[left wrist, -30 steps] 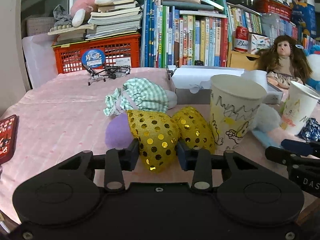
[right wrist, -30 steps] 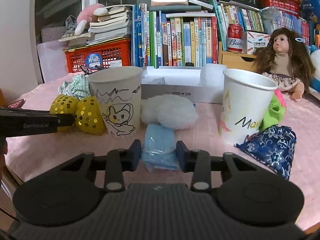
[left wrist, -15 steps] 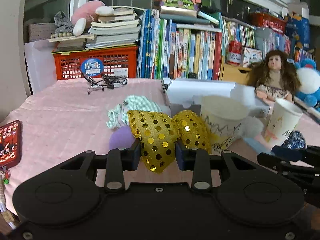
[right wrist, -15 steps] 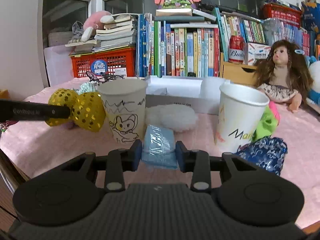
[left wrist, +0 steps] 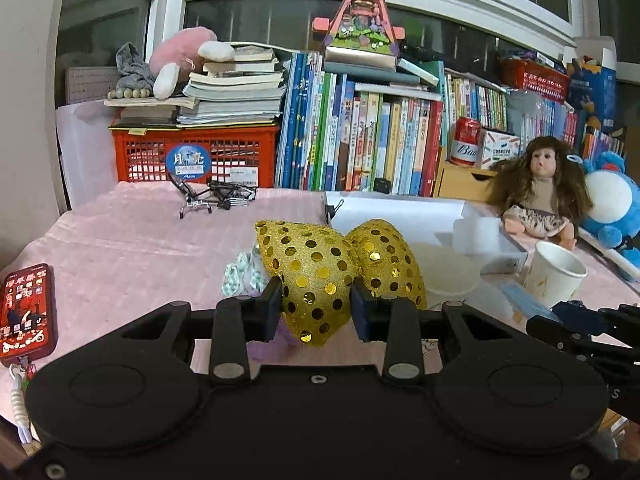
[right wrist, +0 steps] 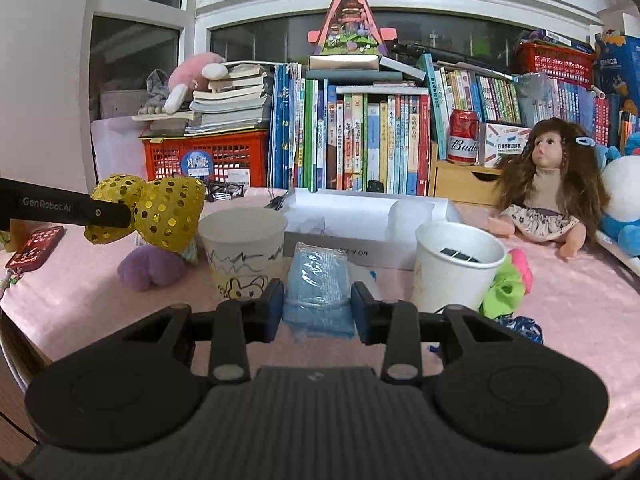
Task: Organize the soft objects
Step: 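Carry the gold pouch with the left tool while the right tool carries the blue mask into the box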
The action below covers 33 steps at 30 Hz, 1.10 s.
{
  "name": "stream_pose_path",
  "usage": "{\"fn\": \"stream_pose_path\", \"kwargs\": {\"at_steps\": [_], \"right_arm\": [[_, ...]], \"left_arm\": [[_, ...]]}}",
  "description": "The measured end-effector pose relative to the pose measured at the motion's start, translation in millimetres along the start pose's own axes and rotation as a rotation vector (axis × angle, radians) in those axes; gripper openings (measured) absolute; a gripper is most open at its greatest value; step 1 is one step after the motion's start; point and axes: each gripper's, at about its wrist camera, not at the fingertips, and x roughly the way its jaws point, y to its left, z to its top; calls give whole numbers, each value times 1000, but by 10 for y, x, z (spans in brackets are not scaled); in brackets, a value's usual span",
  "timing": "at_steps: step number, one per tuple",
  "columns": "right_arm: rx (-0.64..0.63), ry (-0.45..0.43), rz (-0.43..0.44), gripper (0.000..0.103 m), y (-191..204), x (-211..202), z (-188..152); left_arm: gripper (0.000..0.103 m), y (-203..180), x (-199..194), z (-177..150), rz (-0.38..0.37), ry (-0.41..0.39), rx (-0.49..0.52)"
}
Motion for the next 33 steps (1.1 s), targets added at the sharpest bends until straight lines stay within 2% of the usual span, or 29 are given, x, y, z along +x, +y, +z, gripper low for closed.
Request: {"fn": "stream_pose_path", "kwargs": {"at_steps": [18,33], "right_arm": [[16,-12,-4,41,-88,5,121],[-4,-40,-35,41,-344,214,647]], "left_arm": [[33,-137,81,215,-42,-14,17],[33,-376,558,720,-122,20,36]]}}
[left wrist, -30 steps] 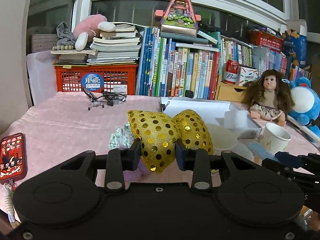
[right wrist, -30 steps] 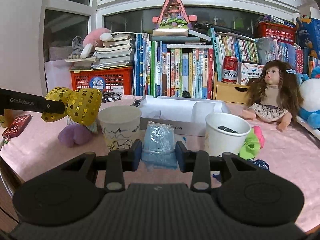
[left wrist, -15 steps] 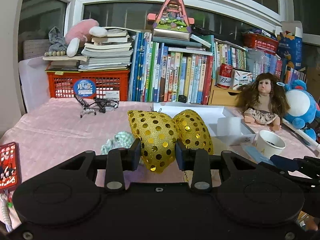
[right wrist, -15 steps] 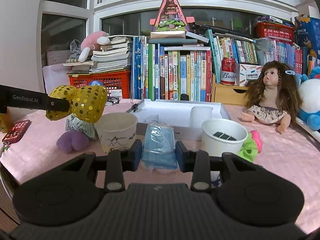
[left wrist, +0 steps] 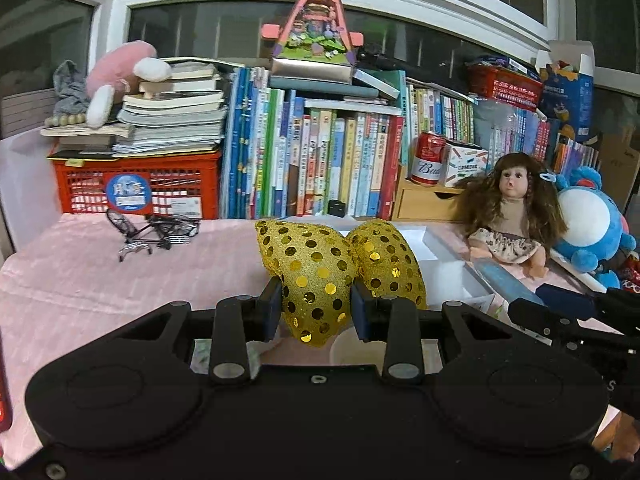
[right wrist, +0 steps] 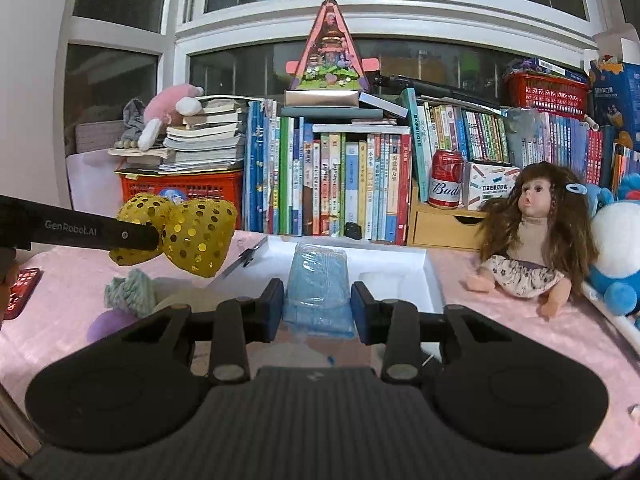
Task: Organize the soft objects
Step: 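Carry the gold pouch with the left tool while the right tool carries the blue mask into the box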
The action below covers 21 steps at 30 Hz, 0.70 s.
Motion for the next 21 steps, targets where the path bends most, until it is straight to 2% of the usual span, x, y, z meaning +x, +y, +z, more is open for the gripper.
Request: {"fn": "stream_pose_path", "kwargs": {"at_steps": [7,13,17,21], "right_arm": [[10,119,0,41,-246,291,311],[49,365,21,41,-496,762,593],[82,499,21,41,-639,1063,606],[85,534,-2,41,-668,1250,601]], "left_arm": [[33,-34,387,305,-36,109,12],[33,-18,776,552,-62,221,-31],[33,-6,1047,628,-71,300,-71],[33,-17,1291,661,-66,350,-90]]}}
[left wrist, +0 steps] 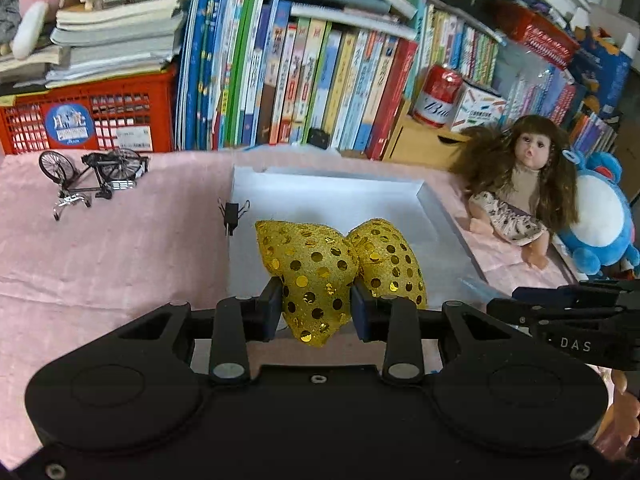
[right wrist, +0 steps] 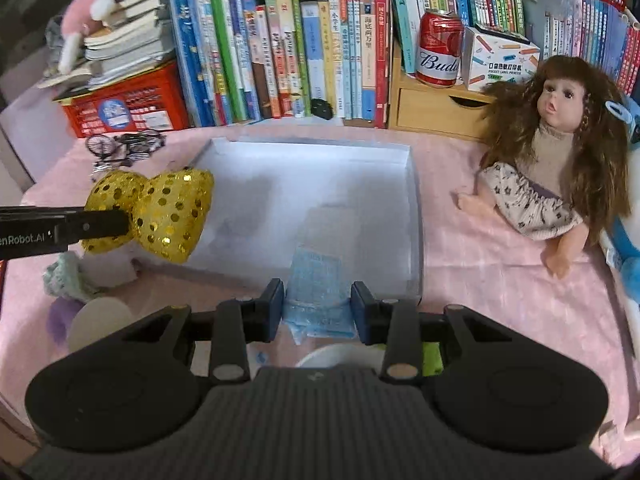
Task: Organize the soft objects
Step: 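Carry the gold pouch with the left tool while the right tool carries the blue mask into the box, then lower both items onto the box floor and open both tools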
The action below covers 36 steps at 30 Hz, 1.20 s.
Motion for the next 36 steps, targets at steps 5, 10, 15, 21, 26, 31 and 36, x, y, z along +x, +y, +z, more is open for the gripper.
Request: {"fn": "stream_pose_path", "kwargs": {"at_steps": [5,10,15,21,26,31,36], "right_arm": [[3,41,-6,41,3,193,132],[17,54,-21,41,-21,349,238],[46,68,-23,42,-77,483,313],[73,82,-26,42,-139,634,408],[79,107,-29,42,-158,775,471],[81,139,-34,42,-179,939,465],[69,168,-42,42,-188,1064,445]], "left_arm": [[33,-3,257,106,19,48,-19],[33,29,445,172,53,70,-27],[33,74,616,259,59,91,-51],[33,31,802,405,54,106,-61],[34,-39,972,496,83,124,-30],[34,-50,1133,558,103,138,-17],[34,-6,1284,594,103,162,-26]]}}
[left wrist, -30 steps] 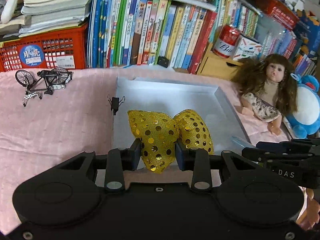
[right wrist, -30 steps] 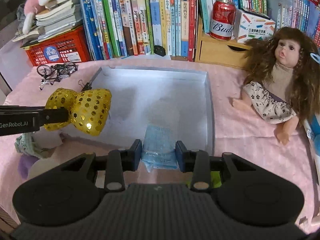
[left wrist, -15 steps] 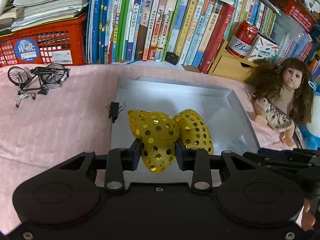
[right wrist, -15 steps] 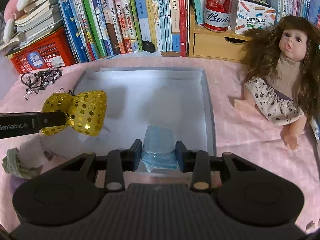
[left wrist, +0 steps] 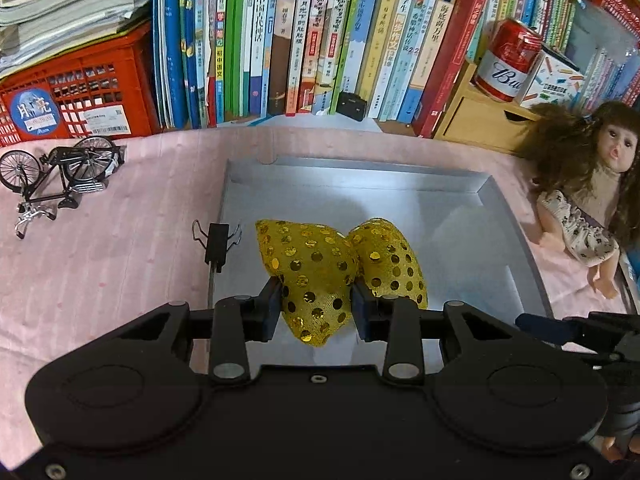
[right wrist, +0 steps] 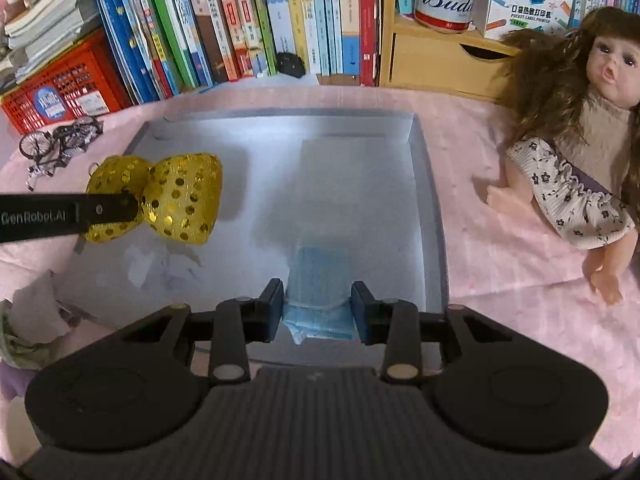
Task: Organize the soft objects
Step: 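Lower both items onto the box floor and open both tools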
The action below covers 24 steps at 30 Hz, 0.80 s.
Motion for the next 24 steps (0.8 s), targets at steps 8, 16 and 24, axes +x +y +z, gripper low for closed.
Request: {"fn": "stream_pose_path", "kwargs": {"at_steps": [8,16,24], "right_arm": [[-11,41,-8,42,9,142,10],[-14,71,-8,49,6,256,2],[5,54,5,63,-23,189,17]], "left_arm": [[36,23,236,21,-8,47,-6],[43,68,394,15,5,65,-16],[60,50,263,9,1,41,4]]}}
